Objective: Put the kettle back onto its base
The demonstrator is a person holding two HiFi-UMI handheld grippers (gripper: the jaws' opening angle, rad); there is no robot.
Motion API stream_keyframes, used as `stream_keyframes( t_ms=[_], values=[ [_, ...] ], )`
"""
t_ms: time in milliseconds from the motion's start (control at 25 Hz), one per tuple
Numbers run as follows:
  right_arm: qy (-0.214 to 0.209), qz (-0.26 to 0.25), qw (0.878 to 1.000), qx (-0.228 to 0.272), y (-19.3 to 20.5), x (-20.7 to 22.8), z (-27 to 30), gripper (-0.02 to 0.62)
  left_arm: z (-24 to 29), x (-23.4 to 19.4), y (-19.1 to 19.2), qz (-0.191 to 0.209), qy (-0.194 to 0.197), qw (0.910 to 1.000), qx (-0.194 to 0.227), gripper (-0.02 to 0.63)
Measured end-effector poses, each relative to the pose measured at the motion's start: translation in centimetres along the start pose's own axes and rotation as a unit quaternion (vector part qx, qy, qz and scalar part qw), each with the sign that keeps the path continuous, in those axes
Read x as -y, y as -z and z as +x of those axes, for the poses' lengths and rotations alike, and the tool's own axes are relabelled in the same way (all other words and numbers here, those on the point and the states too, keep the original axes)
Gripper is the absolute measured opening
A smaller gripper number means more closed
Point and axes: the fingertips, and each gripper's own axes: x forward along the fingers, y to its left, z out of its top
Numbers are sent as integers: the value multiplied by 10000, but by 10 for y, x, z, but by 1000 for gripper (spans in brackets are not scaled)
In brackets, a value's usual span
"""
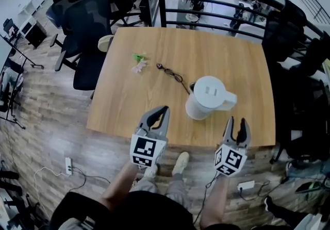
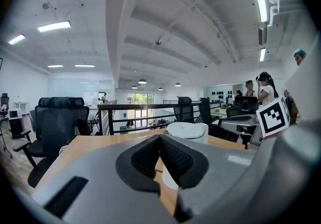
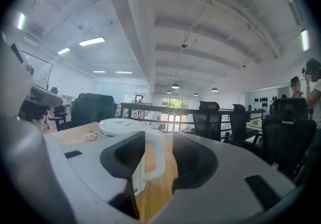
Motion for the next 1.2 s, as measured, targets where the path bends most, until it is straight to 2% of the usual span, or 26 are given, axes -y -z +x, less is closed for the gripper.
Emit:
stream_keyframes(
  t_ms=[560, 1200],
  values=[
    [51, 43, 9998, 196, -44, -22, -82, 113, -44, 33, -37, 206, 465, 9983, 276, 0],
    [332, 31, 9990, 302, -66, -50, -157, 61, -89, 60, -39, 342, 1064, 9932, 339, 0]
  ],
)
